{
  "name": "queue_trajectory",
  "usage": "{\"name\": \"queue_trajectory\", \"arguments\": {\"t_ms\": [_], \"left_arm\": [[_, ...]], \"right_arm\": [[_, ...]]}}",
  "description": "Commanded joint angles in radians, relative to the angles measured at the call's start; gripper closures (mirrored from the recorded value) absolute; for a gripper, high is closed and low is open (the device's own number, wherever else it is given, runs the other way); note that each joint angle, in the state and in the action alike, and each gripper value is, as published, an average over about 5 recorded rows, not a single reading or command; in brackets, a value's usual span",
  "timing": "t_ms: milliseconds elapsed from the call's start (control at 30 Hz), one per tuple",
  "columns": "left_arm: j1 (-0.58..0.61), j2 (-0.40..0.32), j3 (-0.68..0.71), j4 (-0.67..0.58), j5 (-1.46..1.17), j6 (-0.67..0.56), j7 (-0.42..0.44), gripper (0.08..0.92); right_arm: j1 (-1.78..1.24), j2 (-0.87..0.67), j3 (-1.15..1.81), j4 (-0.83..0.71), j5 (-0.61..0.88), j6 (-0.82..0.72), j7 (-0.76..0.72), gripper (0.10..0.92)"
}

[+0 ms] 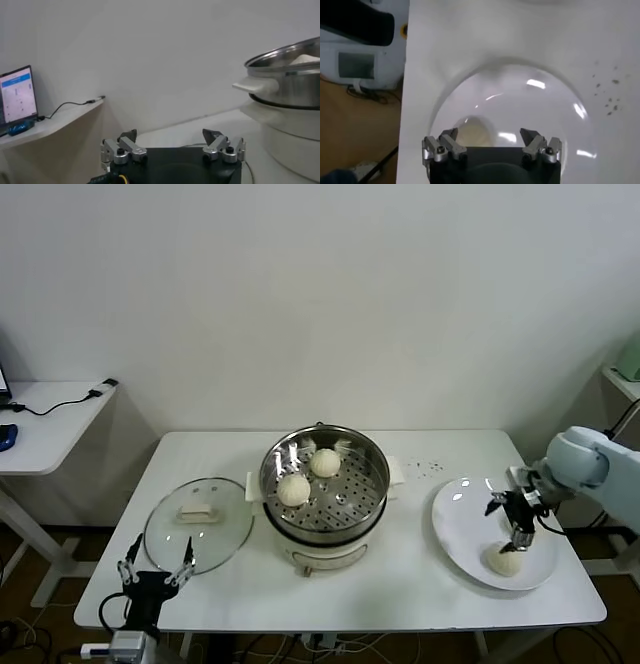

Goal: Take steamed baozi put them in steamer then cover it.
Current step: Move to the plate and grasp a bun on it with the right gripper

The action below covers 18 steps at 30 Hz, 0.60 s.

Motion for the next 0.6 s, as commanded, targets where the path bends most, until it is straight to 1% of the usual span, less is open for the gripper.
{"name": "queue_trajectory", "arguments": {"t_ms": [33,500,600], "left_arm": [[0.004,-0.001,-0.004,0.002,0.003,-0.001,0.0,0.177],[0.002,0.0,-0.011,0.013,0.006,-0.002,-0.001,0.177],[0.001,0.0,-0.012,0.013,0.006,-0.002,-0.001,0.177]], "right_arm": [[-0.2,0.023,0.145,-0.077,-0.143,0.018,-0.007,0.203],[-0.208,0.091,0.152,-0.138,-0.154,0.022,-0.007,0.203],[-0.204,0.091,0.146,-0.135,-0.149,0.023,-0.009,0.224]]}}
